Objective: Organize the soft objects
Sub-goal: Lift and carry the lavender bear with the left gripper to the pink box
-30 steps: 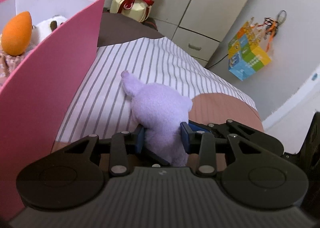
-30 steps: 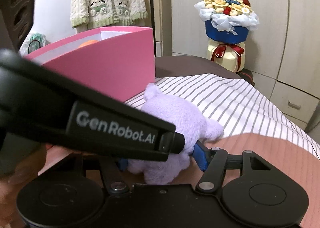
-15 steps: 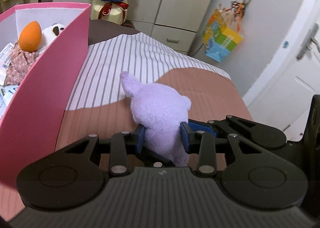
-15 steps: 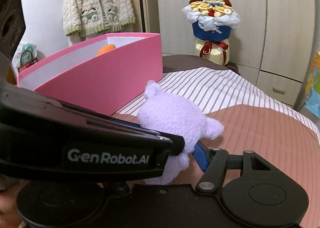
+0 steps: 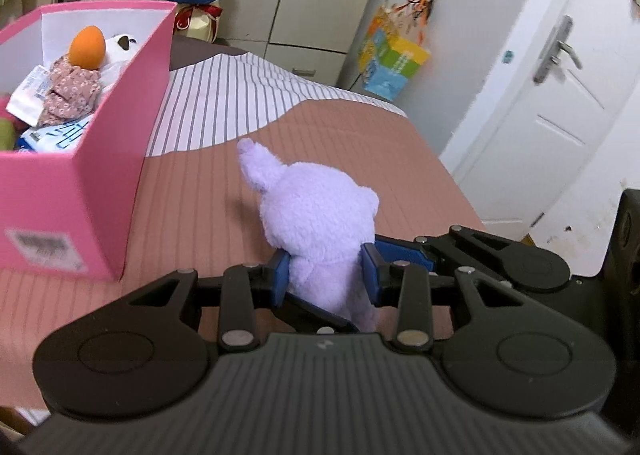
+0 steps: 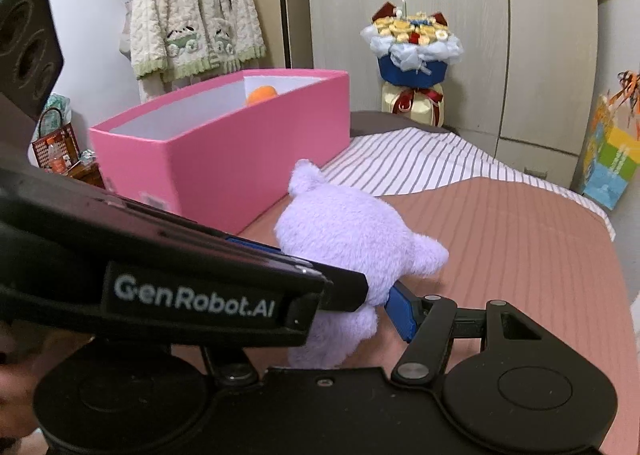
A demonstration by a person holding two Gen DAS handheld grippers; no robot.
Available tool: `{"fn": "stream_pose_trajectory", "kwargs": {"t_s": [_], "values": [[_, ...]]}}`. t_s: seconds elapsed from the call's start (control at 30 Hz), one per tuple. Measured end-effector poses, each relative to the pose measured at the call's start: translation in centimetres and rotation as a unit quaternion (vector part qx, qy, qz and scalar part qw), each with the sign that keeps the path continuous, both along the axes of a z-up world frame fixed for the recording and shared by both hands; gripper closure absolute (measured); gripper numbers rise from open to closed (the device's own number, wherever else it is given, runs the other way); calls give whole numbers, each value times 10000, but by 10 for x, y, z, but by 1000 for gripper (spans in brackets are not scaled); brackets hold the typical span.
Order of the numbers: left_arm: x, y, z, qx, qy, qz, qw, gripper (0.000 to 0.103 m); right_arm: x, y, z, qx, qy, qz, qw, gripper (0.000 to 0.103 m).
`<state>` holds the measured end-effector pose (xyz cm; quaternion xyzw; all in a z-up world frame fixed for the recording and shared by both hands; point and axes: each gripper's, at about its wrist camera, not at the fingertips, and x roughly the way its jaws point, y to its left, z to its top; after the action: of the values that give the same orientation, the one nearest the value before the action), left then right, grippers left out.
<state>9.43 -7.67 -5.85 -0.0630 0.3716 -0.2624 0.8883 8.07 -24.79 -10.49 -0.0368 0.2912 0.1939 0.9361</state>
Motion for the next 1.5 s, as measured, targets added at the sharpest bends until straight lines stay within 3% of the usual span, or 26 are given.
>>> {"fn": "stream_pose_trajectory", "kwargs": {"t_s": [0.2,0.37,0.57,0.83,1.07,1.3,1.5], "values": [[-39,11,4,226,-79,-198,9995,67,-43,16,1,98,-2,-96,9999,35],[-62,26,24,313,-138,-329,9989,68,-69,30,17,120,-27,-17,9999,35],[-80,56,52,262,-133,-187,9994,68,-84,54,44,-16,-47,306,9995,34],[-80,92,81,248,-326,-46,9991,68,-90,89,74,-165,-397,799,9959,33],[-51,118,103,31,-527,112,9985,70,-61,108,99,3,-744,1123,9909,33],[6,136,112,-26,-647,332,9973,70,6,122,107,225,-725,1276,9889,36],[63,147,107,-26,-684,675,9954,71,65,142,105,81,-717,1283,9891,39]]}}
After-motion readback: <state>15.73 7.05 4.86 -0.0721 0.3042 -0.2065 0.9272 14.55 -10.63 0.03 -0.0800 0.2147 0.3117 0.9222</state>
